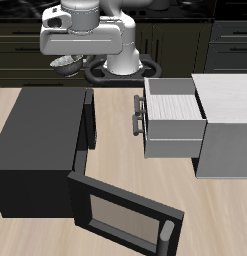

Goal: Place the bowl in the top drawer

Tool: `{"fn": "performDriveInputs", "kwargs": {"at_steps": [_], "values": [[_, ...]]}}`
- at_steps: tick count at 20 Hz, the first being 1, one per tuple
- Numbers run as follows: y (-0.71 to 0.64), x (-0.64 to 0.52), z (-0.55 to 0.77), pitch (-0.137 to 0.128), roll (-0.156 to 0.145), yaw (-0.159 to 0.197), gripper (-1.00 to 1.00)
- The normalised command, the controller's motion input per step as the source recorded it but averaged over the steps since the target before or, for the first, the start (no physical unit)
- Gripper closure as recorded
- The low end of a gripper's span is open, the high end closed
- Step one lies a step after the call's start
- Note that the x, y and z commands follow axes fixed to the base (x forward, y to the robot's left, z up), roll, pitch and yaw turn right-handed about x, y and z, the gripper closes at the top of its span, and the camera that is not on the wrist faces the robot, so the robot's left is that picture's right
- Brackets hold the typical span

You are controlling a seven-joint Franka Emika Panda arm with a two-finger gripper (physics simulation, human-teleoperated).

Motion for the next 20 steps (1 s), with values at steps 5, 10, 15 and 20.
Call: {"fn": "performDriveInputs", "kwargs": {"at_steps": [5,10,15,20], "values": [[0.23,-0.27,0.06,-0.017,0.016,0.095,1.0],[0.3,-0.24,0.09,-0.049,0.028,0.108,1.0],[0.33,-0.21,0.07,-0.05,0.013,0.157,1.0],[0.3,-0.13,0.04,-0.042,0.018,0.162,1.0]]}}
